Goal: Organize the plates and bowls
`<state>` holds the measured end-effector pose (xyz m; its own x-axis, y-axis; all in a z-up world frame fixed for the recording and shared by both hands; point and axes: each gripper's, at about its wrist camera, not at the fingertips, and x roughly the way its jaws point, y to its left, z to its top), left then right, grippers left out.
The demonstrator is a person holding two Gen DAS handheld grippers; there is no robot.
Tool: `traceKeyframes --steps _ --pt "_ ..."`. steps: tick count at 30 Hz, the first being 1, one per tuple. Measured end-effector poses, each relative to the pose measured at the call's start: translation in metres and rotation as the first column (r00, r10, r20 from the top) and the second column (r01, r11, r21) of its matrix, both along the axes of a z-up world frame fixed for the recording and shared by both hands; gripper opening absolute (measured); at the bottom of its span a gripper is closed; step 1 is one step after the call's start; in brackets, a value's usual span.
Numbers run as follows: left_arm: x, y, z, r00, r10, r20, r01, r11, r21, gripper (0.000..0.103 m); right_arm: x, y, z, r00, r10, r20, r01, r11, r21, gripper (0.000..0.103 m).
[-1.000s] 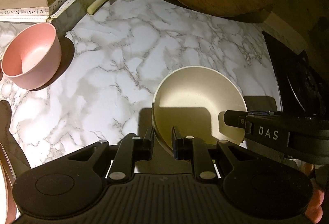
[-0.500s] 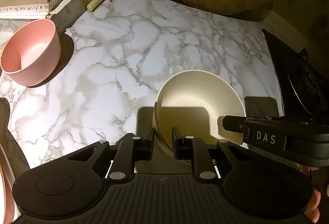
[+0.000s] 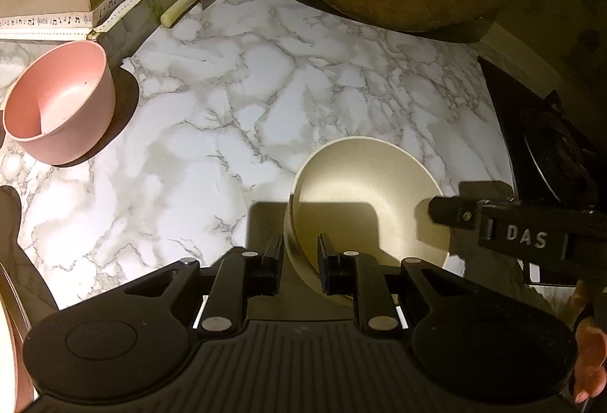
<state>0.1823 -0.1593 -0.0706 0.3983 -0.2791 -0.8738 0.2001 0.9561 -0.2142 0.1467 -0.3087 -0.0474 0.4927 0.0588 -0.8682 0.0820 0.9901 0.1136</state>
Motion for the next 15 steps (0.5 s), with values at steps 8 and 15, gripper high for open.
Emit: traceKeyframes --steps 8,15 --pt "-0.008 0.012 0.01 0.999 -0.001 0.046 0.001 1.0 0.005 0.038 -0.011 0.006 0.021 0.994 0.054 0.095 -0.05 0.998 -0.044 0.023" --pt "-0.01 0.036 0.025 0.994 0.04 0.1 -0.041 0.999 0.005 0.057 -0.014 0.019 0.031 0.984 0.107 0.139 -0.098 0.993 -0.069 0.053"
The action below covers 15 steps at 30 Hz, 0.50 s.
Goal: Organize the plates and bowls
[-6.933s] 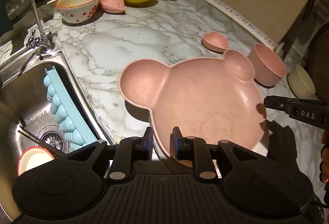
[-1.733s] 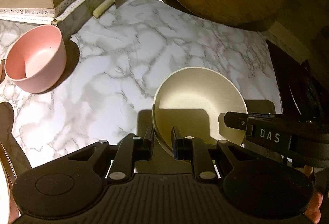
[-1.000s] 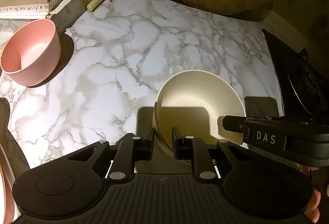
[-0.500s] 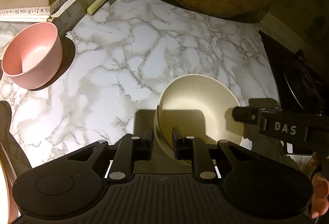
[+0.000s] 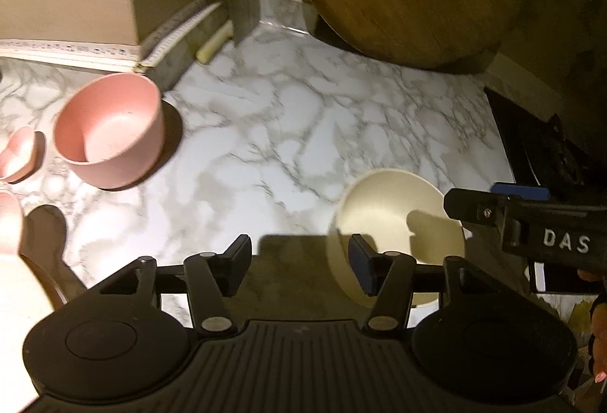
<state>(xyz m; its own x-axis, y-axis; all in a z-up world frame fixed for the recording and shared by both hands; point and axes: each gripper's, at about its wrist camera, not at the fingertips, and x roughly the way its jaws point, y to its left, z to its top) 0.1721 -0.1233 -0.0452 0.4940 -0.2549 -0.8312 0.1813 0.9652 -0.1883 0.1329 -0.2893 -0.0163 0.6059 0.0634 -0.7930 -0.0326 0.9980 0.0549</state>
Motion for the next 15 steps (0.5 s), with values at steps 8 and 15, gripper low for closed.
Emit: traceKeyframes --steps 8,15 --pt "0.004 0.048 0.019 0.992 0.098 0.074 -0.099 0.995 0.011 0.069 0.006 0.024 0.017 0.993 0.096 0.072 -0.096 0.995 0.005 0.087" --pt "0.025 0.102 0.031 0.969 0.224 0.102 -0.228 0.973 0.027 0.07 0.026 0.059 0.027 0.979 0.154 0.137 -0.153 0.988 -0.016 0.102"
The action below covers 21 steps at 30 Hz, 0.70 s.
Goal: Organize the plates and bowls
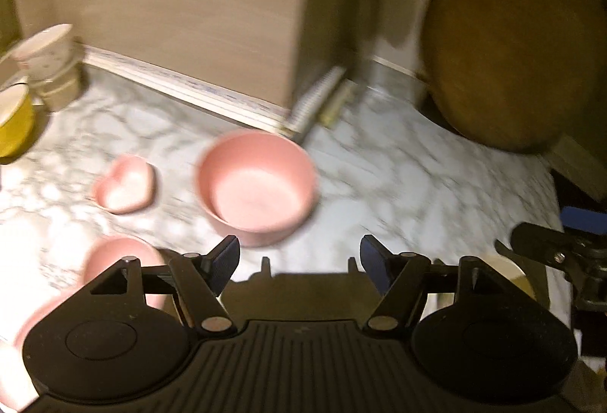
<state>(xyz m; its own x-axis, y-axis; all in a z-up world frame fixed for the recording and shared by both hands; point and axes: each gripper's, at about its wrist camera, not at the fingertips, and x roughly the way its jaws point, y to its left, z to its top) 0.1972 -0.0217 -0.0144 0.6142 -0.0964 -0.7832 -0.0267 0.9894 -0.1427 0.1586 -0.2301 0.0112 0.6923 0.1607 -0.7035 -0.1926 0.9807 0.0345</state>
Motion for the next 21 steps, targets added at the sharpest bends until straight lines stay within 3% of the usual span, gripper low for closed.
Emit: traceKeyframes --steps 3,8,21 --pt "0.013 0.018 0.001 0.999 0.032 0.001 -0.032 0.999 0.01 0.075 0.017 0.014 0.0 1.0 0.014 -0.006 -0.014 1.0 0.009 0.102" --pt "0.035 0.042 -0.003 0.996 0.092 -0.02 -0.091 0.996 0.02 0.075 0.048 0.03 -0.006 0.998 -0.032 -0.054 0.036 0.997 0.069 0.102" --pt "0.081 0.075 -0.029 0.982 0.158 -0.101 -0.158 0.987 0.005 0.075 0.106 0.082 -0.039 0.977 -0.031 -0.21 0.048 0.996 0.076 0.099"
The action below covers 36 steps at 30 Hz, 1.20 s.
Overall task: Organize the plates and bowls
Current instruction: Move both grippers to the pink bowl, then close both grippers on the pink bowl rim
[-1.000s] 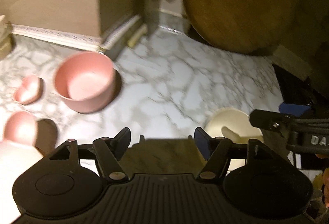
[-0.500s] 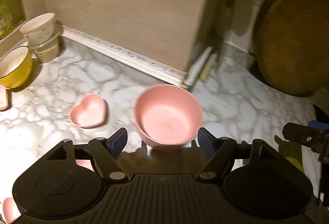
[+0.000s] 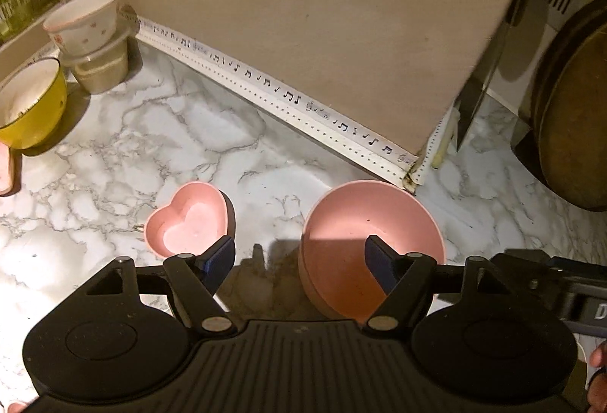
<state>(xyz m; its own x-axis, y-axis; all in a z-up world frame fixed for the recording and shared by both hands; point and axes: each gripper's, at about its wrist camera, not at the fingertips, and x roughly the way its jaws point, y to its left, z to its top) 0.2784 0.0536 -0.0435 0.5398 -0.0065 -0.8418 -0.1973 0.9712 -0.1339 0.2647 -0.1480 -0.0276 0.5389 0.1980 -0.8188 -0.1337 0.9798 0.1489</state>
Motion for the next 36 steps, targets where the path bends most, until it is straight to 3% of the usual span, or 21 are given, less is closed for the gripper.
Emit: traceKeyframes --steps 9,13,17,20,23,25,28,33,36 --pt "0.013 0.005 -0.021 0.999 0.02 -0.041 -0.02 1.0 -0.012 0.075 0.021 0.019 -0.025 0.999 0.02 -0.039 -0.021 0.999 -0.028 0.085" --pt "0.015 0.004 -0.024 0.999 0.018 -0.036 -0.019 1.0 -0.009 0.075 0.026 0.025 -0.034 0.998 0.024 -0.057 -0.025 0.999 -0.031 0.075" --pt "0.016 0.002 -0.025 0.999 0.014 -0.03 -0.014 1.0 -0.004 0.073 0.029 0.031 -0.04 0.997 0.028 -0.066 -0.03 0.999 -0.035 0.058" --pt "0.015 0.001 -0.026 0.999 0.015 -0.03 -0.016 1.0 -0.026 0.063 0.03 0.036 -0.043 0.997 0.033 -0.068 -0.036 0.999 -0.037 0.047" --pt "0.013 -0.003 -0.026 1.0 0.018 -0.019 -0.019 0.999 -0.034 0.049 0.03 0.041 -0.043 0.997 0.045 -0.068 -0.047 0.998 -0.034 0.038" --pt "0.011 -0.006 -0.025 1.0 0.019 -0.011 -0.02 0.999 -0.038 0.032 0.029 0.044 -0.043 0.996 0.05 -0.069 -0.052 0.998 -0.03 0.033" --pt "0.008 -0.009 -0.024 0.999 0.033 -0.01 -0.033 0.998 -0.045 0.022 0.028 0.048 -0.044 0.996 0.049 -0.072 -0.051 0.998 -0.034 0.025" --pt "0.006 -0.01 -0.023 0.998 0.055 -0.009 -0.056 0.998 -0.043 0.011 0.026 0.05 -0.045 0.997 0.035 -0.07 -0.038 0.998 -0.042 0.014" --pt "0.003 -0.012 -0.023 0.999 0.052 -0.005 -0.052 0.998 -0.036 0.01 0.023 0.052 -0.045 0.997 0.036 -0.064 -0.039 0.998 -0.058 0.01"
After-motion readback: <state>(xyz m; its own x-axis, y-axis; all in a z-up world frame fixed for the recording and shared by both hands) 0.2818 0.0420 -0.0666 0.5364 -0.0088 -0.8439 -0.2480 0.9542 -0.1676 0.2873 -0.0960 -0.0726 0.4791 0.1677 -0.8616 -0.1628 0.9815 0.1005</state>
